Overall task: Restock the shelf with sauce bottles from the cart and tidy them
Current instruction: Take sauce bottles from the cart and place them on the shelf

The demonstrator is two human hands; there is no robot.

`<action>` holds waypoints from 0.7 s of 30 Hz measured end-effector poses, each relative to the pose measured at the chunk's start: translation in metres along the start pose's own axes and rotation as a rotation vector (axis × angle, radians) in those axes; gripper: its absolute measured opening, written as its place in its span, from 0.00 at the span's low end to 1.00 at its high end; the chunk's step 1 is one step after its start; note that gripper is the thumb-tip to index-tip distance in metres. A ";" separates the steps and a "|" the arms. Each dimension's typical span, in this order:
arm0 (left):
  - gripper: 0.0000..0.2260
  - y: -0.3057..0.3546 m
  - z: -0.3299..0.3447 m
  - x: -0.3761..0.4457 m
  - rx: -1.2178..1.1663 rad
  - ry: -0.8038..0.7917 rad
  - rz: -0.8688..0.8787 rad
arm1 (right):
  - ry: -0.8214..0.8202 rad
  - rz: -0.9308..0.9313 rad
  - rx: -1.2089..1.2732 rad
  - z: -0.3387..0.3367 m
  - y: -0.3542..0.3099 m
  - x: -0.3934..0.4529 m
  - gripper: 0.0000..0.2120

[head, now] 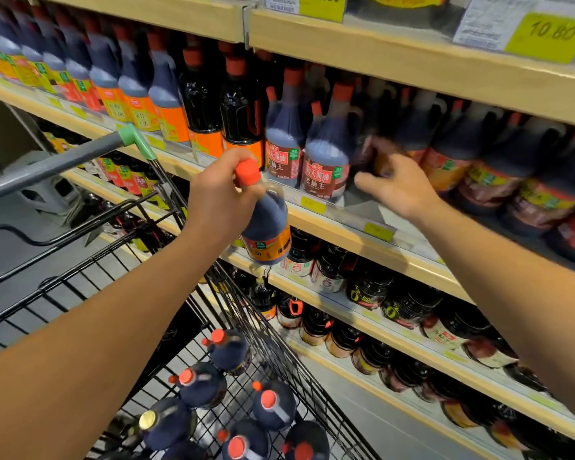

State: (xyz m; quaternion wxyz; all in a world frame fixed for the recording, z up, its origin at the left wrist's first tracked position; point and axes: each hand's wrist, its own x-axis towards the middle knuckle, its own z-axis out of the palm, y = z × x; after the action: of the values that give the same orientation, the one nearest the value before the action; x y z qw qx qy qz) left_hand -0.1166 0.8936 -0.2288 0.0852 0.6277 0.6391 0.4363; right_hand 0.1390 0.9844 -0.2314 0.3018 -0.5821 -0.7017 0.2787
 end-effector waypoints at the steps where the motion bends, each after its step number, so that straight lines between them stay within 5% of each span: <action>1: 0.11 0.006 -0.001 0.000 -0.024 -0.006 0.000 | -0.024 -0.033 -0.108 -0.002 0.020 -0.014 0.33; 9: 0.10 0.087 0.011 -0.002 -0.151 0.029 0.214 | -0.063 -0.079 -0.773 -0.028 0.124 -0.089 0.36; 21: 0.15 0.136 0.102 0.014 -0.129 -0.050 0.271 | 0.047 -0.104 -0.864 -0.024 0.147 -0.100 0.39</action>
State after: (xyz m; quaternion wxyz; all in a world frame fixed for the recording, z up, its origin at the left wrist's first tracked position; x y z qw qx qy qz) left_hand 0.0470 0.9289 -0.1940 0.0817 0.7121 0.5169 0.4680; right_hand 0.2661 0.9116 -0.3343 0.0599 -0.6250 -0.7752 -0.0692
